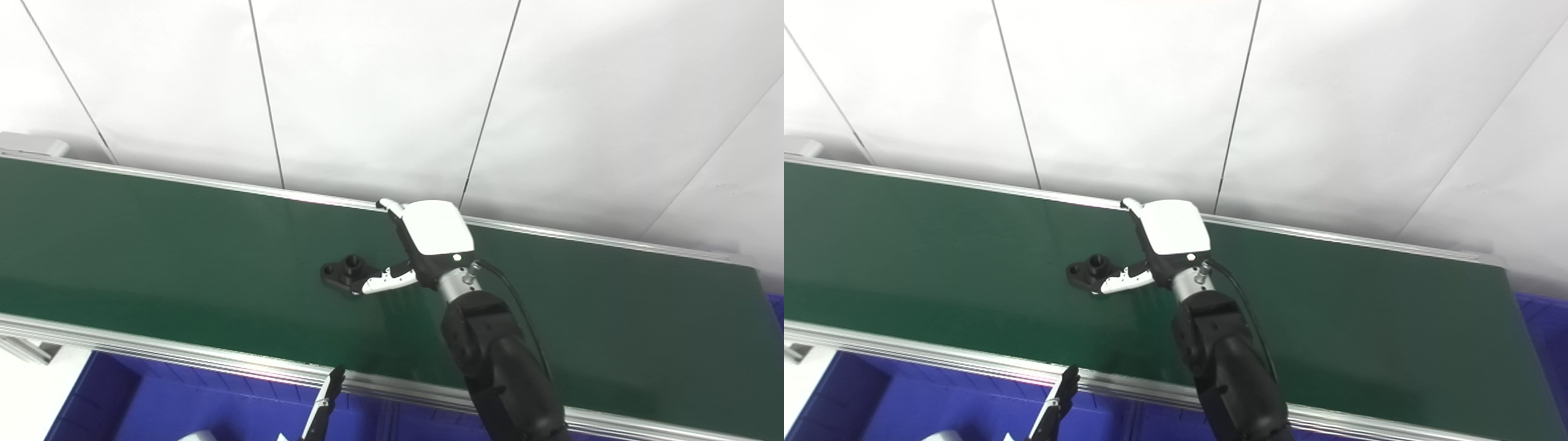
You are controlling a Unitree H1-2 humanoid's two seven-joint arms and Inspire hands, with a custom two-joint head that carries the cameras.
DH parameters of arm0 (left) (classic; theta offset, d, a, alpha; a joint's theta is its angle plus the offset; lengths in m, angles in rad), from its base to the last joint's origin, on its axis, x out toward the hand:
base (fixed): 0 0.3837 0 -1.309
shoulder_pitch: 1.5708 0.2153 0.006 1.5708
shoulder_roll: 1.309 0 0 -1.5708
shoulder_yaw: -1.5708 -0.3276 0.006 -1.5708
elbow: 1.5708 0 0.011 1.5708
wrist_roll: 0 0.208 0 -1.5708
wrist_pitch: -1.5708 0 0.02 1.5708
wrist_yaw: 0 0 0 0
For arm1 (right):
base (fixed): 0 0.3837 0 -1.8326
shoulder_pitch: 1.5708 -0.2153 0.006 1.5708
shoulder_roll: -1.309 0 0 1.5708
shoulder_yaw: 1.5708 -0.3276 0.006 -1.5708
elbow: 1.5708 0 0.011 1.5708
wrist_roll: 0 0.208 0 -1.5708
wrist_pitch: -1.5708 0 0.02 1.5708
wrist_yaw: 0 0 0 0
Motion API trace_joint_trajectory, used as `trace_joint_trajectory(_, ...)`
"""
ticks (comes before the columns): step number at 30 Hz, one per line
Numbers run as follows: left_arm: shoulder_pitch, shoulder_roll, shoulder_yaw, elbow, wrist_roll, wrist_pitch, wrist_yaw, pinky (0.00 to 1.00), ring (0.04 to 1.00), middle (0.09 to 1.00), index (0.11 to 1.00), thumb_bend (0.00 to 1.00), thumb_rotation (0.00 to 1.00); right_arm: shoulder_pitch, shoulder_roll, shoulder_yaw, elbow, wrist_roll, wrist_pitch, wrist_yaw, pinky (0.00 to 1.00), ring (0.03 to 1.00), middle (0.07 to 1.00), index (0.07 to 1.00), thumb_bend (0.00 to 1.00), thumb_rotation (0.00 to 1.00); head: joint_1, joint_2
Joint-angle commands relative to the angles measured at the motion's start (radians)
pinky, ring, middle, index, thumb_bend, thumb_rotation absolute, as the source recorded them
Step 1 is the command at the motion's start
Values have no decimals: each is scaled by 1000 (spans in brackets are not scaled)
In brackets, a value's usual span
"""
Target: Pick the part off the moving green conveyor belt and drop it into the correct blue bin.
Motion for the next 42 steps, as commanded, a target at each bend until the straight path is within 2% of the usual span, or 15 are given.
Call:
trace_joint_trajectory(1, 32, -49, -87, -45, -2, -19, -21, 1000, 1000, 1000, 1000, 530, 1000, -44, 8, 13, -11, 2, 39, 4, 538, 629, 756, 868, 1000, 665, 7, 3)
trace_joint_trajectory(5, 44, -53, -98, -59, -2, -6, -18, 1000, 1000, 1000, 1000, 544, 1000, -58, -28, 71, 24, -39, 33, 18, 472, 582, 721, 853, 1000, 643, 23, 9)
trace_joint_trajectory(8, 52, -53, -106, -70, 0, 4, -17, 1000, 1000, 1000, 1000, 526, 1000, -67, -48, 128, 55, -79, 38, 27, 311, 397, 605, 841, 1000, 633, 32, 15)
trace_joint_trajectory(9, 56, -53, -108, -73, 5, 7, -15, 1000, 998, 998, 1000, 525, 1000, -68, -50, 138, 62, -80, 41, 32, 288, 371, 590, 837, 1000, 634, 36, 18)
trace_joint_trajectory(12, 64, -53, -115, -81, 16, 13, -11, 1000, 994, 997, 1000, 540, 1000, -62, -51, 152, 91, -57, 37, 10, 296, 391, 553, 723, 990, 611, 40, 21)
trace_joint_trajectory(13, 69, -55, -118, -85, 16, 19, -11, 1000, 994, 997, 1000, 541, 1000, -57, -53, 154, 127, -34, 16, -27, 297, 392, 551, 719, 989, 610, 46, 24)
trace_joint_trajectory(14, 73, -56, -120, -89, 15, 23, -11, 1000, 997, 999, 1000, 554, 1000, -54, -55, 157, 154, -16, 1, -55, 226, 302, 423, 615, 887, 571, 46, 24)
trace_joint_trajectory(15, 77, -57, -123, -92, 15, 26, -11, 1000, 999, 1000, 1000, 561, 1000, -45, -52, 151, 183, 17, -14, -86, 189, 256, 358, 562, 834, 551, 54, 29)
trace_joint_trajectory(16, 80, -57, -126, -95, 14, 27, -11, 1000, 1000, 1000, 1000, 574, 1000, -35, -50, 148, 200, 45, -23, -112, 140, 196, 283, 487, 725, 456, 58, 31)
trace_joint_trajectory(17, 83, -57, -128, -97, 14, 29, -10, 1000, 1000, 1000, 1000, 578, 1000, -25, -49, 149, 205, 65, -26, -130, 118, 170, 255, 486, 620, 313, 60, 33)
trace_joint_trajectory(19, 88, -59, -133, -103, 14, 35, -9, 1000, 997, 1000, 1000, 577, 1000, -10, -50, 164, 212, 86, -21, -160, 86, 137, 219, 487, 536, 163, 61, 35)
trace_joint_trajectory(21, 92, -59, -137, -109, 17, 41, -8, 1000, 994, 985, 1000, 559, 1000, -3, -53, 186, 223, 94, -9, -176, 68, 125, 203, 484, 516, 116, 61, 39)
trace_joint_trajectory(24, 95, -57, -142, -113, 21, 43, -4, 1000, 989, 980, 1000, 550, 1000, -1, -63, 212, 237, 99, 8, -184, 61, 120, 195, 485, 514, 111, 62, 41)
trace_joint_trajectory(26, 95, -55, -143, -112, 22, 41, -3, 1000, 983, 978, 1000, 547, 1000, 0, -69, 223, 243, 100, 21, -177, 84, 147, 235, 484, 514, 111, 62, 41)
trace_joint_trajectory(42, 89, -36, -143, -118, 15, 39, -13, 962, 932, 905, 1000, 475, 1000, 17, -79, 237, 238, 109, 49, -186, 81, 140, 221, 487, 516, 114, 48, 44)
